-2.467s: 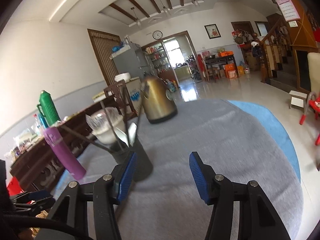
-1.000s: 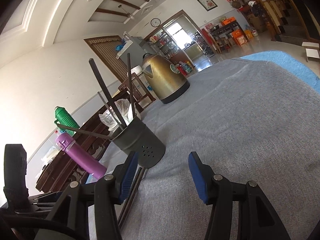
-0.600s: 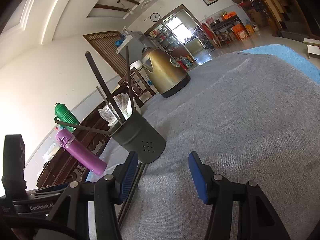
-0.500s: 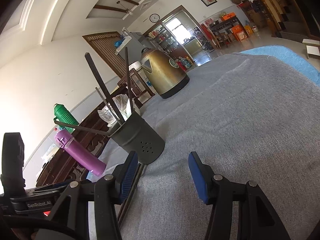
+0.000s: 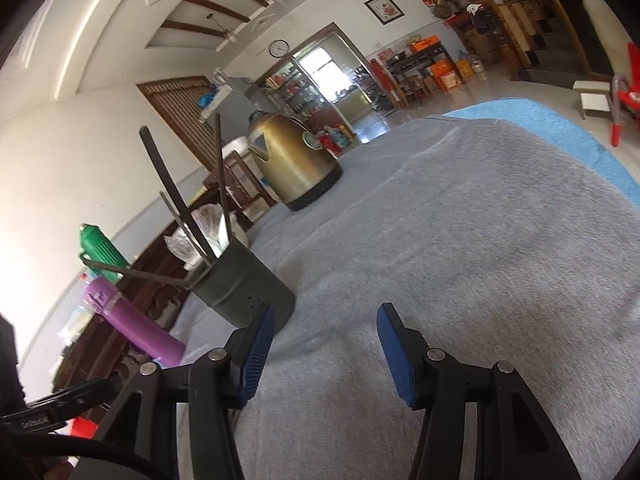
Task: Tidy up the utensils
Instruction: 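Move the right tool to a dark chopstick on the cloth and close on it, then grasp the other dark chopstick with the left tool while the right tool holds its chopstick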
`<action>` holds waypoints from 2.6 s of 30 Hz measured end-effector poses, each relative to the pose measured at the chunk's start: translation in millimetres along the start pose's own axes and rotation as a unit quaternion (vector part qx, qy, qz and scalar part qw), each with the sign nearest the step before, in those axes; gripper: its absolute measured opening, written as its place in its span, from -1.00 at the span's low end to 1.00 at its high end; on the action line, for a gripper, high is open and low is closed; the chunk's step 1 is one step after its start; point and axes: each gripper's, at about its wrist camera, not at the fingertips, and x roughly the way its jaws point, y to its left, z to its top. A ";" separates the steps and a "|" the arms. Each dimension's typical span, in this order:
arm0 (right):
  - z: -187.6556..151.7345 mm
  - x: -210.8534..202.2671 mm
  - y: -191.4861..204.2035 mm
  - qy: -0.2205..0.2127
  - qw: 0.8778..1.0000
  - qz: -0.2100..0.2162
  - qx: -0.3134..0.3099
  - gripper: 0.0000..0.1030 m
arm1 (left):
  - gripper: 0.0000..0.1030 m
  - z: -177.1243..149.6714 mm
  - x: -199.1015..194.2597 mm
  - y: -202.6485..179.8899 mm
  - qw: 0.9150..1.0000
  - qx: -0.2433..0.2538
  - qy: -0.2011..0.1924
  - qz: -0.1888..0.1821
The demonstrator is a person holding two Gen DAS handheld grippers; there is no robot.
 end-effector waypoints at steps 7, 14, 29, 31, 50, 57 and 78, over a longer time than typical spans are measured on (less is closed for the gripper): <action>-0.8 9.7 58.0 0.073 0.997 0.018 -0.029 -0.24 | 0.57 -15.3 0.2 39.2 0.999 -0.036 -0.001 -0.003; -20.0 50.6 109.8 0.165 0.981 -0.013 -0.102 -0.43 | 0.57 -30.5 16.3 45.3 0.998 -0.048 0.025 -0.033; -42.4 122.2 124.2 0.247 0.951 -0.097 -0.160 -0.55 | 0.57 -38.5 41.3 57.6 0.994 -0.078 0.054 -0.058; -42.5 125.1 128.6 0.244 0.950 -0.104 -0.166 -0.58 | 0.57 -38.4 42.8 58.8 0.993 -0.081 0.056 -0.059; -42.9 117.0 113.8 0.282 0.935 -0.129 -0.171 -0.86 | 0.57 -28.3 46.8 41.7 0.987 -0.047 0.091 -0.121; -31.0 103.3 97.9 0.311 0.928 -0.129 -0.161 -0.82 | 0.46 -4.8 81.5 2.7 0.975 -0.001 0.142 -0.169; -11.3 98.4 70.9 0.340 0.927 -0.105 -0.121 -0.84 | -0.87 -26.2 102.6 -13.0 0.960 0.028 0.203 -0.189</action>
